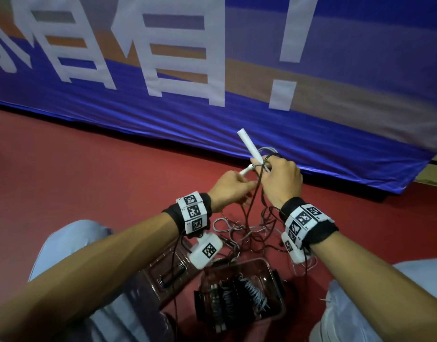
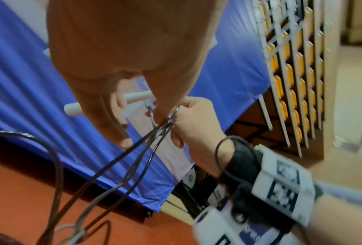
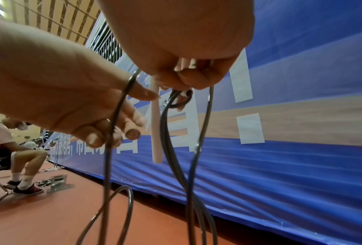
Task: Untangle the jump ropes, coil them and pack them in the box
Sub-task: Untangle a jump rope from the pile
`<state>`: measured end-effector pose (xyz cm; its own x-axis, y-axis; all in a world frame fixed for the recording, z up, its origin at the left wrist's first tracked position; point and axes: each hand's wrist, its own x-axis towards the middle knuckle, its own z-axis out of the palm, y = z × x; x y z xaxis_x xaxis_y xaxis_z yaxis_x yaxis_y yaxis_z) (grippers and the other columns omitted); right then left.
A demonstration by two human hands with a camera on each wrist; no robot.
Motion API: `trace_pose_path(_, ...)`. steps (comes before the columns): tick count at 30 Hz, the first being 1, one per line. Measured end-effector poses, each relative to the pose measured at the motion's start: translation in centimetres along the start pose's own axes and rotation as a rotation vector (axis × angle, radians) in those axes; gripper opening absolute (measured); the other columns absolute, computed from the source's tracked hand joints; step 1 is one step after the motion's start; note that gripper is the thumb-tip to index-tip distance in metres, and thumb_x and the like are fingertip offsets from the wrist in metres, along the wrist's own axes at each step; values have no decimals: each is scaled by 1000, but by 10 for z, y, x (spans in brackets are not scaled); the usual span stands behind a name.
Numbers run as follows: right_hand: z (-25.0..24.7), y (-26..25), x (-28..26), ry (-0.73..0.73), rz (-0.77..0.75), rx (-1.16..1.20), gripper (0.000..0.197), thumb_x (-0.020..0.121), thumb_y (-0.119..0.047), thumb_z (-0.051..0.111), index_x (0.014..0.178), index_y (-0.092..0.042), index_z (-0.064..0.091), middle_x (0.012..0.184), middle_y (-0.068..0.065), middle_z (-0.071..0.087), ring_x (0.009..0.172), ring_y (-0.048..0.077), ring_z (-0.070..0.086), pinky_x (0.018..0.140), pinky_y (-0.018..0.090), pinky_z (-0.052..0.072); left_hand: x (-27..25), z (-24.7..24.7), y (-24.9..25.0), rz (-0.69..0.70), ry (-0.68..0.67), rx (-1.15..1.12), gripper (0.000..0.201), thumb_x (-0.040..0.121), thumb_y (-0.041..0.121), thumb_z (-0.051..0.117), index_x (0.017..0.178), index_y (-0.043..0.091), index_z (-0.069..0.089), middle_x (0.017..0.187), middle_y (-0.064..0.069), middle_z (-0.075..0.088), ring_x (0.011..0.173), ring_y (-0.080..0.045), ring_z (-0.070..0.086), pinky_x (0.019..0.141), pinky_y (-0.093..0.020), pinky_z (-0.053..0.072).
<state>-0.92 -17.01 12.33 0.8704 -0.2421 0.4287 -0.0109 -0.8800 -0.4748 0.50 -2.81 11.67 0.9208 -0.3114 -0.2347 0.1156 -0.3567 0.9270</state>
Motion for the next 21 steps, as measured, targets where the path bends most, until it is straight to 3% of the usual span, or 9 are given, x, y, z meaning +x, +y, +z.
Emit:
trace_pose_path(2, 0, -3, -2, 18, 3, 65, 36, 95, -52, 66, 83, -17, 70, 65, 10, 64, 65, 42, 57, 53, 37, 40, 0, -9, -5, 123, 226, 240, 42, 86, 36, 74, 101, 8, 47, 88, -9, 68, 69, -26, 68, 67, -44, 60)
trace_pose_path(5, 2, -6, -4, -9, -12, 83, 25, 92, -45, 69, 89, -21, 72, 66, 8, 65, 67, 40, 60, 53, 38, 45, -1, -25, -7, 525, 443, 590, 60, 85, 41, 71, 125, 8, 40, 118, -7, 51, 100, -26, 57, 80, -36, 54)
trace_pose_path(8, 1, -8, -7, 5, -20, 115, 18, 92, -35, 69, 89, -18, 70, 72, 12, 68, 74, 44, 62, 56, 37, 42, -1, -46, 8, 886, 505, 972, 75, 84, 23, 61, 150, 1, 31, 154, -23, 31, 126, -35, 47, 99, -39, 46)
trace_pose_path(11, 2, -10, -10, 38, -45, 155, 15, 90, -33, 70, 93, -18, 73, 74, 13, 70, 75, 45, 62, 57, 38, 46, -7, -60, 23, 997, 528, 1229, 71, 82, 14, 53, 152, 12, 39, 163, -18, 21, 140, -36, 37, 108, -43, 38)
trace_pose_path(15, 9, -14, -13, 45, -78, 171, 11, 88, -22, 69, 97, -18, 74, 74, 14, 71, 73, 43, 64, 57, 43, 50, -8, -68, 28, 1133, 457, 1408, 34, 94, 12, 46, 125, 12, 58, 156, -12, 41, 141, -34, 39, 116, -46, 28)
trace_pose_path(17, 10, -14, -14, 44, -100, 200, 9, 88, -20, 70, 95, -16, 74, 72, 13, 70, 69, 41, 62, 57, 41, 49, -7, -67, 28, 1139, 369, 1441, 33, 96, 11, 38, 123, 10, 58, 136, -10, 57, 132, -31, 47, 116, -45, 28)
trace_pose_path(21, 9, -16, -16, 10, -121, 200, 15, 87, -16, 74, 100, -21, 78, 66, 13, 66, 62, 39, 58, 56, 37, 44, -7, -67, 28, 1022, 233, 1505, 32, 86, 21, 39, 111, 10, 55, 106, -6, 56, 104, -30, 52, 108, -43, 34)
